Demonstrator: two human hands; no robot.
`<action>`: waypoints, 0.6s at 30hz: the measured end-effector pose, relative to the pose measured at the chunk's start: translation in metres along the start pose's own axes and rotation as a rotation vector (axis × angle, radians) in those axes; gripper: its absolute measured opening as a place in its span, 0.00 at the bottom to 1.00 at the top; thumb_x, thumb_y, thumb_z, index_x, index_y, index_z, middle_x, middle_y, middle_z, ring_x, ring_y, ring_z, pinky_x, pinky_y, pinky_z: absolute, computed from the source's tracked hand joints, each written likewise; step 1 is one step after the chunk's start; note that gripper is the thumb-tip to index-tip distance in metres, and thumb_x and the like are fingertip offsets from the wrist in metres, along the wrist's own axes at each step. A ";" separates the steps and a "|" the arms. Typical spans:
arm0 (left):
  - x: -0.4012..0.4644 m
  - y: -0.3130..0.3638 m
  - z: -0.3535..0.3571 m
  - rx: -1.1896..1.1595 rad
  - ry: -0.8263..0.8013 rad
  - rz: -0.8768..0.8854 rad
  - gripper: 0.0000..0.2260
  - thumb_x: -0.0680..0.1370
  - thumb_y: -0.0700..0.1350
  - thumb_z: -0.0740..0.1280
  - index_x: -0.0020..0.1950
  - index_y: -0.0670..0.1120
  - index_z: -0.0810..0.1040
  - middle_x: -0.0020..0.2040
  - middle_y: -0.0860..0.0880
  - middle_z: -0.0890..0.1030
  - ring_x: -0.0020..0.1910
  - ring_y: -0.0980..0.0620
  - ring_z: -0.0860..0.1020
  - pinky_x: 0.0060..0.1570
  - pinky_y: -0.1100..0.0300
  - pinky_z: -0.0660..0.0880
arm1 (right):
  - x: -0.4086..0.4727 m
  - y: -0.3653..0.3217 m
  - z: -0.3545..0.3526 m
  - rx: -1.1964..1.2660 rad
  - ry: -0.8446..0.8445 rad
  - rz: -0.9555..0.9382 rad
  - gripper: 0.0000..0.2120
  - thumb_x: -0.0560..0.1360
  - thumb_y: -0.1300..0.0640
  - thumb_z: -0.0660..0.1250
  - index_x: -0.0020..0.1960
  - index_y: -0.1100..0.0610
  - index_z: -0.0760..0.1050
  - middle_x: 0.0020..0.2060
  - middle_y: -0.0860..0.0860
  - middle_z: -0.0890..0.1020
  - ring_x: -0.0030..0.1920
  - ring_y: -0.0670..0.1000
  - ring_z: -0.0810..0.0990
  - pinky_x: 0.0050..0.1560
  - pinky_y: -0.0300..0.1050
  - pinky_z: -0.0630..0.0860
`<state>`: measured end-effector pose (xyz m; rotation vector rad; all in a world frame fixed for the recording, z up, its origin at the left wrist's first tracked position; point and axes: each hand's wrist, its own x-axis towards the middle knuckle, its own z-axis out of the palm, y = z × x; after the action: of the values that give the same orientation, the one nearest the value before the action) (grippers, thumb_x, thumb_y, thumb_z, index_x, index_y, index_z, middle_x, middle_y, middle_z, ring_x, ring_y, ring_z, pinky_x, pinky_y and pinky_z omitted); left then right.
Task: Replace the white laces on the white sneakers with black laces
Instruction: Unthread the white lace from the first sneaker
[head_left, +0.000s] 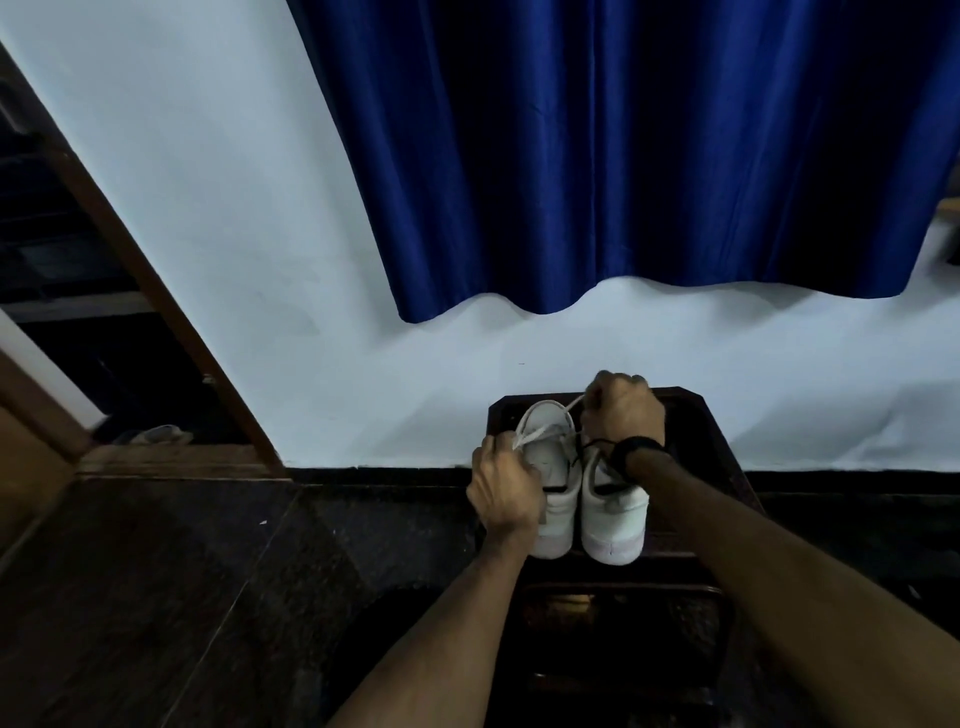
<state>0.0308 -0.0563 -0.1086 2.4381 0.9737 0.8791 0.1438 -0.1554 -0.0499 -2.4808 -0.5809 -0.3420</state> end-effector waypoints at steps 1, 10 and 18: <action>0.000 0.000 0.000 -0.002 0.000 -0.003 0.12 0.73 0.39 0.65 0.55 0.46 0.79 0.52 0.46 0.79 0.54 0.43 0.77 0.40 0.49 0.75 | -0.002 0.000 0.002 -0.013 -0.007 -0.069 0.14 0.66 0.60 0.66 0.51 0.57 0.79 0.48 0.56 0.81 0.52 0.61 0.75 0.46 0.49 0.75; 0.003 -0.001 0.001 -0.025 -0.006 -0.029 0.09 0.74 0.40 0.64 0.52 0.47 0.79 0.50 0.47 0.78 0.54 0.43 0.77 0.39 0.49 0.75 | -0.011 -0.039 0.032 -0.374 -0.273 -0.635 0.11 0.73 0.53 0.64 0.51 0.54 0.81 0.49 0.53 0.82 0.54 0.57 0.78 0.54 0.48 0.71; 0.000 -0.001 0.000 -0.004 -0.002 -0.011 0.11 0.75 0.41 0.64 0.56 0.49 0.79 0.51 0.48 0.79 0.54 0.44 0.77 0.40 0.50 0.75 | 0.003 -0.010 0.001 0.039 0.037 -0.022 0.07 0.70 0.58 0.66 0.47 0.56 0.80 0.45 0.56 0.82 0.48 0.60 0.80 0.42 0.48 0.75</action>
<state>0.0304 -0.0557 -0.1087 2.4275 0.9827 0.8734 0.1417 -0.1461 -0.0451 -2.4272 -0.5947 -0.3815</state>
